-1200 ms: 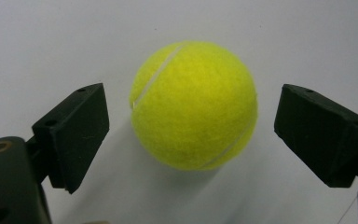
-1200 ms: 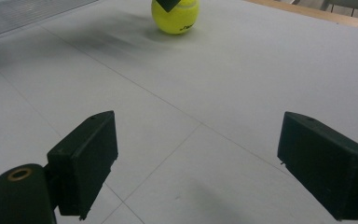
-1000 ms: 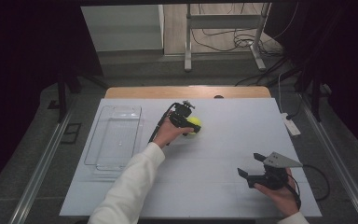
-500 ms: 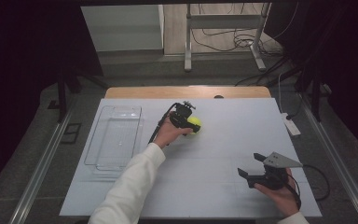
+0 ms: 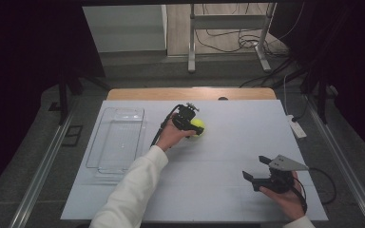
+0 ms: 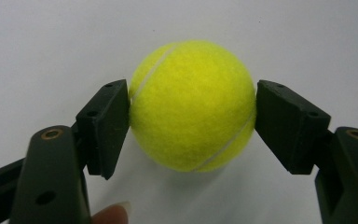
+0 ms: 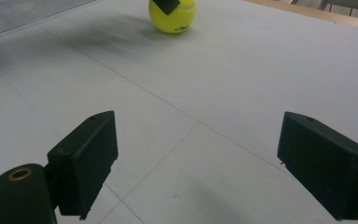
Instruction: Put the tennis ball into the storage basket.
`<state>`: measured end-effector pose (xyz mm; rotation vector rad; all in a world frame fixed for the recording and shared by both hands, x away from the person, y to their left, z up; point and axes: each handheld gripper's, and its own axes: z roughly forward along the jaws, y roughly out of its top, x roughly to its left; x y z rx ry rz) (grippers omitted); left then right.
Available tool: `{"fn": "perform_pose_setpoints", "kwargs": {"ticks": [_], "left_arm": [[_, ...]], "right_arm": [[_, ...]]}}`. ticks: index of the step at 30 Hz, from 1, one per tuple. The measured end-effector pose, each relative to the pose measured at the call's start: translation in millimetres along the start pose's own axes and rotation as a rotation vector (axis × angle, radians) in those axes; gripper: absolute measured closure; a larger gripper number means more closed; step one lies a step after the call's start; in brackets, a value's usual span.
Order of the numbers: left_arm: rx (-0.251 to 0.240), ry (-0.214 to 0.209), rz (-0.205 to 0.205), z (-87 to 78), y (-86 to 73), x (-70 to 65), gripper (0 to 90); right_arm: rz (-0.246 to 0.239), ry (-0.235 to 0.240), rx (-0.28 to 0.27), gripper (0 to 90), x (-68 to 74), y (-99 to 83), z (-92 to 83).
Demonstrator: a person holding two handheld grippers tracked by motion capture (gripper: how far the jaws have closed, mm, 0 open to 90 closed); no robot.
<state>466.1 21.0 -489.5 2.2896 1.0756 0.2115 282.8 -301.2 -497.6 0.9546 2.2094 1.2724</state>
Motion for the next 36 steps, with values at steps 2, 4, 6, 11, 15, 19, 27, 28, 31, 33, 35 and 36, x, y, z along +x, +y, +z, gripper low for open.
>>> {"fn": "perform_pose_setpoints", "kwargs": {"ticks": [2,4,6,11,15,19,27,28,31,33,35,36], "left_arm": [[0.002,0.001,0.003,-0.7,-0.2,0.4,29.5],[0.003,-0.001,0.005,-1.7,-0.4,1.2,29.5],[0.001,-0.005,0.002,-2.4,-0.8,2.0,29.8],[-0.003,-0.014,-0.004,-3.5,-2.9,3.4,30.0],[-0.007,-0.016,-0.004,-4.0,-3.7,4.0,30.2],[-0.009,-0.012,0.001,-4.4,-3.7,5.0,30.7],[-0.016,-0.024,0.008,-9.9,-3.2,4.4,31.1],[-0.014,-0.025,0.008,-11.0,-3.3,4.4,31.1],[-0.011,-0.028,0.011,-15.5,-4.0,4.6,31.1],[-0.014,-0.032,0.014,-19.0,-4.3,4.3,31.1],[-0.013,-0.033,0.023,-23.3,-4.6,4.3,31.1],[-0.016,-0.034,0.026,-25.3,-4.8,4.1,31.1]], "right_arm": [[0.0,0.0,0.0,12.4,0.0,0.0,-0.1],[0.0,-0.001,0.0,12.4,-0.1,0.0,-0.1],[0.0,-0.001,0.0,12.4,-0.1,0.0,0.0],[0.001,-0.002,-0.001,12.4,-0.1,0.0,-0.2],[-0.001,-0.002,-0.001,12.4,0.1,0.1,-0.1],[0.001,-0.003,-0.001,12.4,0.0,0.1,-0.1],[0.001,-0.003,-0.002,12.4,-0.1,0.1,-0.3],[0.0,-0.004,-0.002,12.4,-0.1,0.1,-0.3],[0.0,-0.004,-0.003,12.4,-0.1,0.1,-0.4],[0.0,-0.004,-0.004,12.4,-0.1,0.2,-0.6],[0.0,-0.005,-0.004,12.4,-0.1,0.2,-0.6],[0.001,-0.005,-0.004,12.4,-0.1,0.2,-0.6]]}}
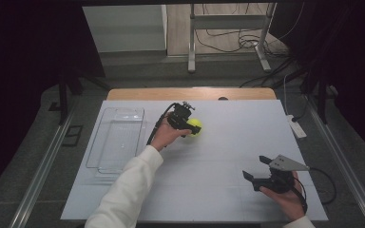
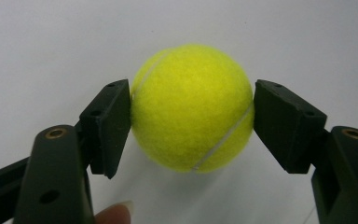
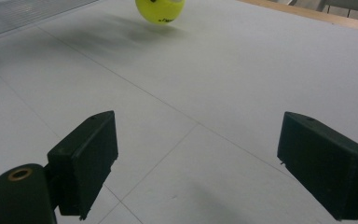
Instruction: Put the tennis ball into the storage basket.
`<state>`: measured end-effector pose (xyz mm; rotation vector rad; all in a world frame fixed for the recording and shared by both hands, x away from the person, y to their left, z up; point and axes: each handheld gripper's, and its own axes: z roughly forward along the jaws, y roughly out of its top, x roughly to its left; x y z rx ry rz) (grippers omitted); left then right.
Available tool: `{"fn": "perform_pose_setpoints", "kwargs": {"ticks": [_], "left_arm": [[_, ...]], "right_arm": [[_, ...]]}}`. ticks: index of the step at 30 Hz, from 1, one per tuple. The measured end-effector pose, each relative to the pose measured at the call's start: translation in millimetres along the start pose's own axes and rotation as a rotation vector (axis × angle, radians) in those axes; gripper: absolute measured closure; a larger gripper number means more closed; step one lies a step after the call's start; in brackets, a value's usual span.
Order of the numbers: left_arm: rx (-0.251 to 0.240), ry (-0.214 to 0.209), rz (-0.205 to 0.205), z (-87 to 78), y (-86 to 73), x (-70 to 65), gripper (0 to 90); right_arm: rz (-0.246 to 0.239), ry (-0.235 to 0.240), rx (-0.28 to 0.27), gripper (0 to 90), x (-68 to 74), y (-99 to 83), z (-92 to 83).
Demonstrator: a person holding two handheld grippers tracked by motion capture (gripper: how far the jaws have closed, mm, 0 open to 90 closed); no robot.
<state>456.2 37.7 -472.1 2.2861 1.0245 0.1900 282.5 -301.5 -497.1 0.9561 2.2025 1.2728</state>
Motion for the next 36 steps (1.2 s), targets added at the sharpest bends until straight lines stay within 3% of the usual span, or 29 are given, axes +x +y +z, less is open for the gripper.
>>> {"fn": "perform_pose_setpoints", "kwargs": {"ticks": [10,19,36], "left_arm": [[-0.025,-0.008,0.015,-16.4,-2.2,-2.4,31.1],[-0.035,-0.013,-0.003,-21.4,-8.4,-0.3,31.0],[-0.08,-0.023,0.009,-35.9,-16.9,-3.8,30.9]], "right_arm": [[0.0,-0.002,0.002,12.4,0.1,-0.1,0.2],[0.001,-0.004,0.001,12.4,-0.2,-0.2,0.1],[0.001,-0.005,0.003,12.4,-0.2,-0.3,0.5]]}}
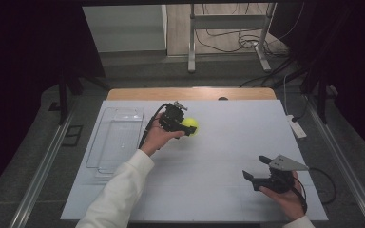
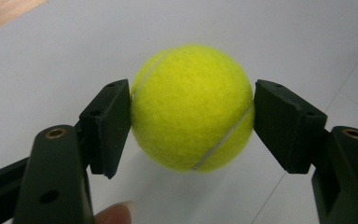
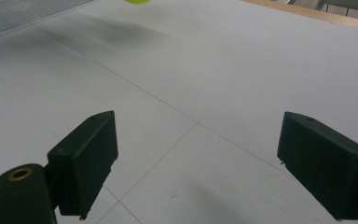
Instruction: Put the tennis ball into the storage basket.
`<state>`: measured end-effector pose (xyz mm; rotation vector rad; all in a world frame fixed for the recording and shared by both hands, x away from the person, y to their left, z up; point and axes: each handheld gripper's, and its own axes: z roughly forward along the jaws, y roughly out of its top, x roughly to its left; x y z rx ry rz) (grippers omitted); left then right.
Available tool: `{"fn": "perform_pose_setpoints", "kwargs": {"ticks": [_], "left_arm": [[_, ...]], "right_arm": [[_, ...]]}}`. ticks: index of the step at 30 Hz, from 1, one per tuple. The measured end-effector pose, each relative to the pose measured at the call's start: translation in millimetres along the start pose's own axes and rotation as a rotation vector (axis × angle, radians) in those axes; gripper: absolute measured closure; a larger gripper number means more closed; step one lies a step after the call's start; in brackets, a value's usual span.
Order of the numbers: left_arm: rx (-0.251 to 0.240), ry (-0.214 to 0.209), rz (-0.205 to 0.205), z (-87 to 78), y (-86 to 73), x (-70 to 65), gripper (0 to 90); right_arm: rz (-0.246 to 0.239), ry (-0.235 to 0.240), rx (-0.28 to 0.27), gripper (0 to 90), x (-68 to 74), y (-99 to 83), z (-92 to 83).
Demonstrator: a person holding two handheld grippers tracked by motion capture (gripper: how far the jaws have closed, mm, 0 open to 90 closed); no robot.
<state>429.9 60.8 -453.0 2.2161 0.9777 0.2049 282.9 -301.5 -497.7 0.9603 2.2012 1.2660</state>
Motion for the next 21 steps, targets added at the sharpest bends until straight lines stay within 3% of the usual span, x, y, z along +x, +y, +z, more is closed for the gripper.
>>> {"fn": "perform_pose_setpoints", "kwargs": {"ticks": [21], "left_arm": [[-0.065,-0.01,0.02,-22.9,-1.9,-8.6,30.9]], "right_arm": [[-0.003,0.0,0.003,12.4,0.0,-0.3,0.3]]}}
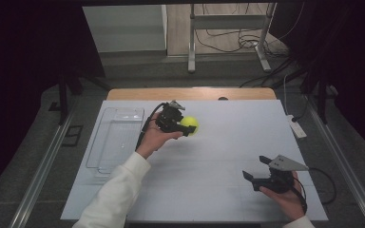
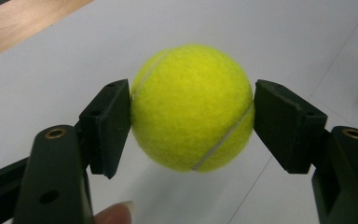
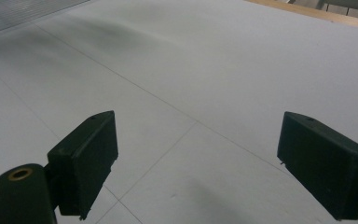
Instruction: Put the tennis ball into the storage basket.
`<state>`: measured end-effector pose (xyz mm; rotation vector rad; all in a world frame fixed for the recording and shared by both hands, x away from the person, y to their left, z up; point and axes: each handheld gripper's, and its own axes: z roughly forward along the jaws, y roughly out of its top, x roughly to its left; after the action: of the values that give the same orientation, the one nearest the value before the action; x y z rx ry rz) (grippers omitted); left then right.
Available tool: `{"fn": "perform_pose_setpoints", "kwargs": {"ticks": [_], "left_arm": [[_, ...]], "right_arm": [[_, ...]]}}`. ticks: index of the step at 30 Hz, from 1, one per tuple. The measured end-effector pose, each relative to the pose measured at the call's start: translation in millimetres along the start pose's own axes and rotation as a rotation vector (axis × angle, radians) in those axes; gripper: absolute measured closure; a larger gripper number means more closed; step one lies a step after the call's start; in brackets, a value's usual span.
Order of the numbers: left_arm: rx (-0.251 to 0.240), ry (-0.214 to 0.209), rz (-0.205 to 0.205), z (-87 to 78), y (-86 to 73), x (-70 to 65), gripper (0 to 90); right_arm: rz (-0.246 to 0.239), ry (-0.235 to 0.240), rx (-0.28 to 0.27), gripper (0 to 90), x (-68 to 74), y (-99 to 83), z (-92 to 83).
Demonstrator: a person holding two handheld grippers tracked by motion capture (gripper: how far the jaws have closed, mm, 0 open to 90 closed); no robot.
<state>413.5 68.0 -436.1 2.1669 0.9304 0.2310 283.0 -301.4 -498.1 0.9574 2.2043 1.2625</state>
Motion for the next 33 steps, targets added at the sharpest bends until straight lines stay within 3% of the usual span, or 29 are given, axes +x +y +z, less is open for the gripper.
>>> {"fn": "perform_pose_setpoints", "kwargs": {"ticks": [33], "left_arm": [[-0.049,-0.002,-0.008,-25.4,-3.7,2.2,30.9]], "right_arm": [[0.002,-0.004,0.002,12.4,-0.2,-0.3,0.3]]}}
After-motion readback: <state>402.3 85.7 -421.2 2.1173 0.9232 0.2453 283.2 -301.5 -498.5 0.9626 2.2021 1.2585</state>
